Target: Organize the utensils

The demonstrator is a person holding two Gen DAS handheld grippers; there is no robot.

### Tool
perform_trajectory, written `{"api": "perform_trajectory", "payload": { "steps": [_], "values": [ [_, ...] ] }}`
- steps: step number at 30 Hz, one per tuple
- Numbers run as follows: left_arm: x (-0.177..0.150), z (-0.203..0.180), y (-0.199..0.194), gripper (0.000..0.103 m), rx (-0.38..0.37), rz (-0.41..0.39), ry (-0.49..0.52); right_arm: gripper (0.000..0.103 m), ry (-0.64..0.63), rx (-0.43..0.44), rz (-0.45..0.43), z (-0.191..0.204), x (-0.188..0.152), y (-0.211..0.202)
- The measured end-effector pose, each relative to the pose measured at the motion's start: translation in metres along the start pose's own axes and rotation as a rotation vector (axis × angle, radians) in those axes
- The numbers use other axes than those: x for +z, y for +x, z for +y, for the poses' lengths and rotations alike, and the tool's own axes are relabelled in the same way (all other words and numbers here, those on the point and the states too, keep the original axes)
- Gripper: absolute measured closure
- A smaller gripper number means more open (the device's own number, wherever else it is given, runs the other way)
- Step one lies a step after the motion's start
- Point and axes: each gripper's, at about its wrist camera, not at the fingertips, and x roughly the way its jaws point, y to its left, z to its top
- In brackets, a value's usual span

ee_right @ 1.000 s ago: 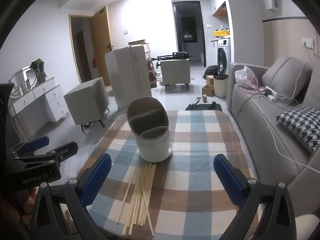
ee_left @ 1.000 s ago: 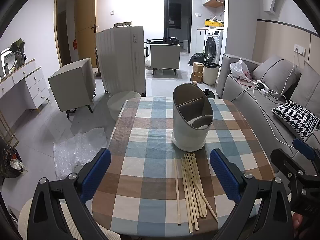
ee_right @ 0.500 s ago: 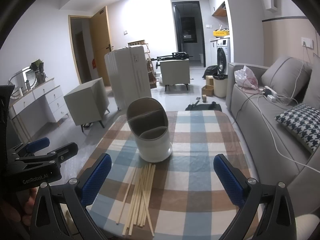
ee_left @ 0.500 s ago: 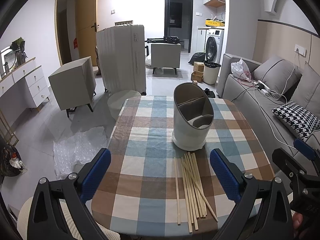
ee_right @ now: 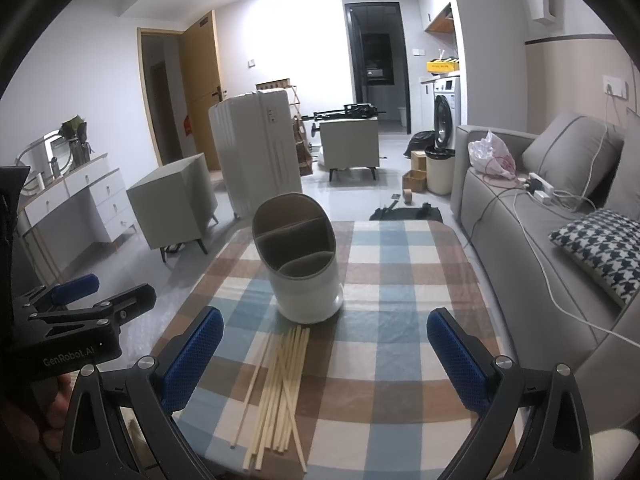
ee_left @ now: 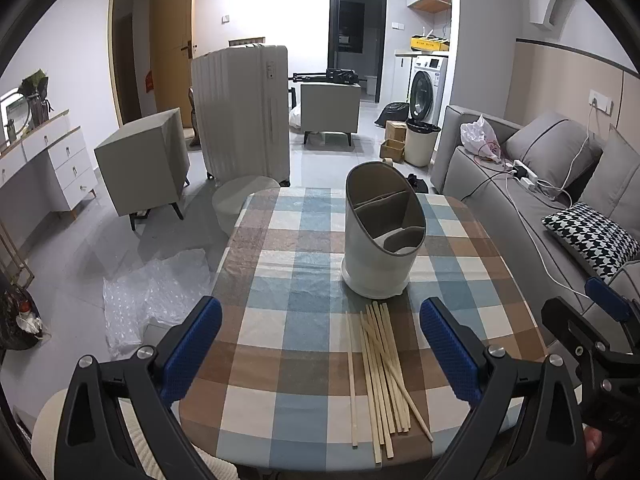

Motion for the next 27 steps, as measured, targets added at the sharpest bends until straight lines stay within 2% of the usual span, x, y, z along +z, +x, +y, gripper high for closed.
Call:
{"api": "perform_trajectory", "payload": {
  "steps": [21,27],
  "values": [
    [0.003,-0.002,-0.001,0.006,-0.010,0.005,-0.007,0.000,-0.006,-0.022,-0.013,-0.001,0.000,-0.001],
    [0.004,0.004,0.010,0.006,-0.022,0.048,-0.021,0.000,0.005,-0.025,-0.017,-0.003,0.001,0.001]
  ]
}}
